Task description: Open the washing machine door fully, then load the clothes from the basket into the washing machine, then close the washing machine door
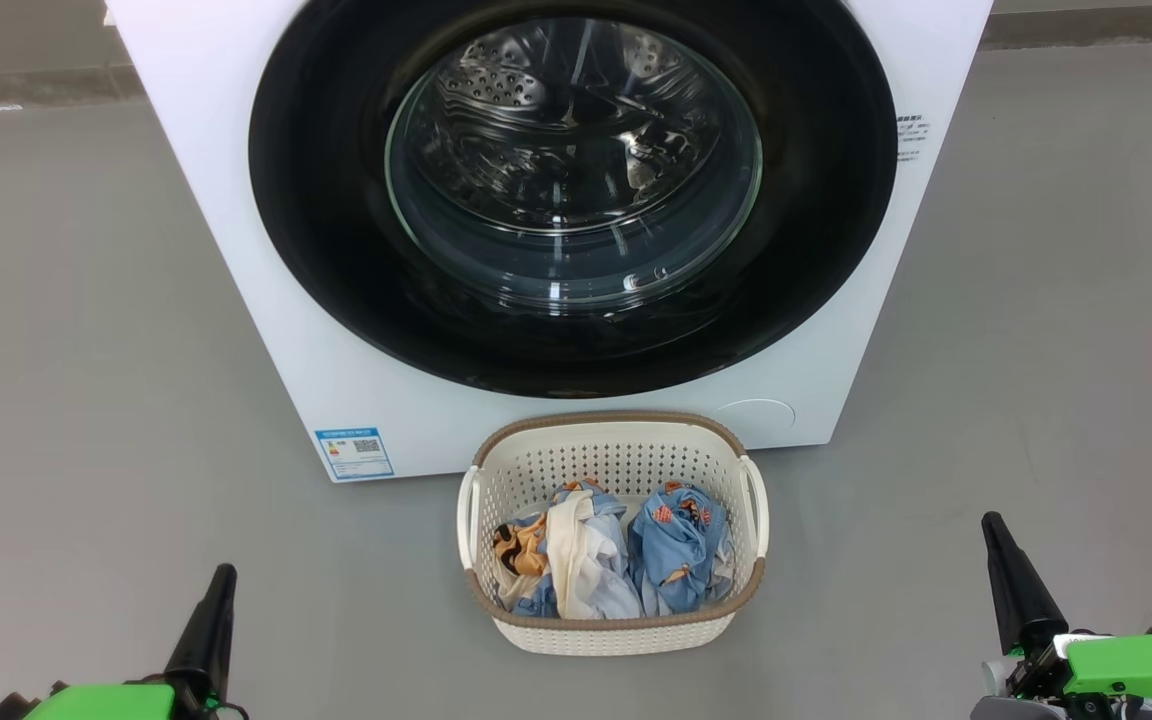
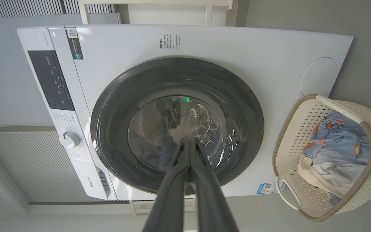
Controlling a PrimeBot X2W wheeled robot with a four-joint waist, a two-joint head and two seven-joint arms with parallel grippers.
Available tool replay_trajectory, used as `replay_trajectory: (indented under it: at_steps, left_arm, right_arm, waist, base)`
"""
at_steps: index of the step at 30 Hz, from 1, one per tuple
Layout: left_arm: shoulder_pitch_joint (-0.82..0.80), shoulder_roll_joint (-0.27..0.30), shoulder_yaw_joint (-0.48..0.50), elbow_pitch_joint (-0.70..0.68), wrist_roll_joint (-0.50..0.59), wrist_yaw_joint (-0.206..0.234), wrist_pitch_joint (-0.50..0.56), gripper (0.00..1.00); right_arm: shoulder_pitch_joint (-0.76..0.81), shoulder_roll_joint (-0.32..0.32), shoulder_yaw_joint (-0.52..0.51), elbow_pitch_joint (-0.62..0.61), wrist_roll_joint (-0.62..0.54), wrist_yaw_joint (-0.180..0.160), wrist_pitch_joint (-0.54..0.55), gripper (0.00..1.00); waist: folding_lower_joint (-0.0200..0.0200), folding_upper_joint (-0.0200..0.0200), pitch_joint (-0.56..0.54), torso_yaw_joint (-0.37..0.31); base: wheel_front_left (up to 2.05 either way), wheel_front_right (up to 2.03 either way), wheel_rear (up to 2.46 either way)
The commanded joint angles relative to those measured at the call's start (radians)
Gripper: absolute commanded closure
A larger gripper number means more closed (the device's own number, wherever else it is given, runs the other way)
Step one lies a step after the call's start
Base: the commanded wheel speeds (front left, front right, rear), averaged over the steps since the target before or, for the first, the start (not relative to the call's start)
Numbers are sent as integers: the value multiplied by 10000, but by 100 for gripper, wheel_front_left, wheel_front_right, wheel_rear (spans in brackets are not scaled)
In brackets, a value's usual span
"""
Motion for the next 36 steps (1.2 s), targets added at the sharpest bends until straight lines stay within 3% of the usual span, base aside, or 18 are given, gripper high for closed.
replay_trajectory:
  at_steps: [1,8,9,20,23,36]
  left_arm:
    - [-424,129,340,-244,155,-31,64,100]
    - [-424,129,340,-244,155,-31,64,100]
    - [0,0,0,-1,1,0,-1,0]
    - [311,-88,-114,221,203,2,-227,0]
    - [321,-57,-133,193,316,1,-289,0]
    - [341,101,-238,-89,1594,-2,-672,0]
  right_arm:
    - [-413,-47,232,-263,-116,16,77,100]
    - [-413,-47,232,-263,-116,16,77,100]
    - [0,0,0,0,0,0,0,0]
    - [230,68,168,368,-124,1,-214,0]
    - [218,40,229,374,-223,1,-279,0]
    - [84,-114,497,414,-1726,3,-671,0]
  waist:
    - [0,0,0,0]
    - [0,0,0,0]
    - [1,0,0,0]
    - [22,0,-18,23]
    - [9,0,-8,29]
    - [1,0,-5,82]
  base:
    - [0,0,0]
    - [0,0,0]
    - [0,0,0]
    - [0,0,0]
    - [0,0,0]
    - [0,0,0]
